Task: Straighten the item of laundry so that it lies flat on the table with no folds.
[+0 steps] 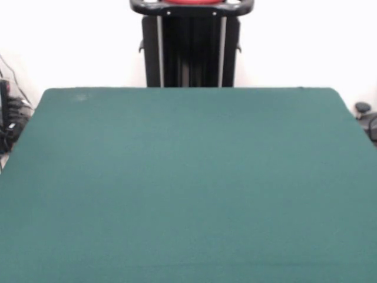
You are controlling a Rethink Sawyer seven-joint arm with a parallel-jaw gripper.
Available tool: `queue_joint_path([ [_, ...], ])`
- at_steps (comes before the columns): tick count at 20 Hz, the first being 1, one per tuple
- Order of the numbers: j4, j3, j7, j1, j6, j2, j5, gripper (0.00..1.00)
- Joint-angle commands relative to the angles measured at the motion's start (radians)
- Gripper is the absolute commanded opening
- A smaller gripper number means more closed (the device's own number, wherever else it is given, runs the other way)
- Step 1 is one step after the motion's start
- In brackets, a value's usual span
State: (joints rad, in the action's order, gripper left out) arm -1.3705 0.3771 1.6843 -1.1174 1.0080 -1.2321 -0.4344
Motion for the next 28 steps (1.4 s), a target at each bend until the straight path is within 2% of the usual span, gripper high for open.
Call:
queue_joint_path([
  [1, -0.101, 0.021, -0.12, 0.121, -0.003, -0.064, -0.026, 0.0],
  [6, -0.176, -0.04, 0.013, 0.209, -0.019, -0.105, -0.049, 0.0],
  [13, -0.222, -0.102, 0.102, 0.301, -0.012, -0.135, -0.063, 0.0],
  [16, -0.258, -0.139, 0.18, 0.364, -0.01, -0.144, -0.069, 0.0],
  [21, -0.312, -0.2, 0.337, 0.476, -0.022, -0.128, -0.077, 0.0],
  [28, -0.326, -0.293, 0.501, 0.638, 0.011, -0.105, -0.077, 0.0],
])
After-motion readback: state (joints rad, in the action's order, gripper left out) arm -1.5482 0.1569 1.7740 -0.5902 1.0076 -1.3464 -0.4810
